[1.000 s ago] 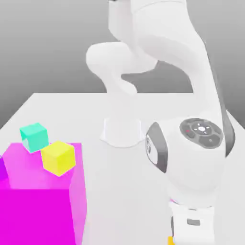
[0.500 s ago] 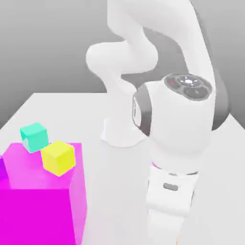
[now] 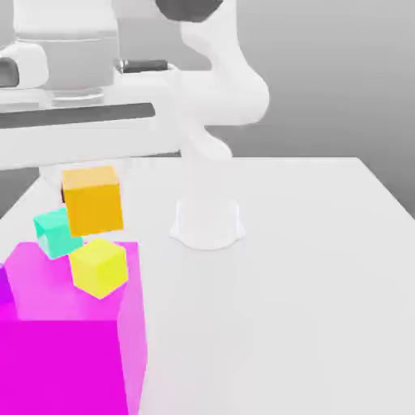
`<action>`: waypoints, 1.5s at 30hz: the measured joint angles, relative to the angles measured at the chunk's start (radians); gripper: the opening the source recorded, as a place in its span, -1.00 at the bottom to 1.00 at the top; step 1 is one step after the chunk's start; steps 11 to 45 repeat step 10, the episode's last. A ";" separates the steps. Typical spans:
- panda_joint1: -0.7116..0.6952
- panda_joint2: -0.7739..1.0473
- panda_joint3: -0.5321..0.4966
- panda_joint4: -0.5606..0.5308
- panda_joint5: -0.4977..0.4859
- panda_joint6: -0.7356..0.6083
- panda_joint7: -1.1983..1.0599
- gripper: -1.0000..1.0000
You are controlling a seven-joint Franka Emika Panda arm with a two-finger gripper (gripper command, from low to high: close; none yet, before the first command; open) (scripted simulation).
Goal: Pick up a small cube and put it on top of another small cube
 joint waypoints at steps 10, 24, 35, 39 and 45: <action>0.001 -0.039 0.002 0.066 -0.011 -0.103 0.009 1.00; 0.001 -0.039 0.002 0.066 -0.011 -0.103 0.009 1.00; 0.001 -0.039 0.002 0.066 -0.011 -0.103 0.009 1.00; 0.001 -0.039 0.002 0.066 -0.011 -0.103 0.009 1.00; 0.001 -0.039 0.002 0.066 -0.011 -0.103 0.009 1.00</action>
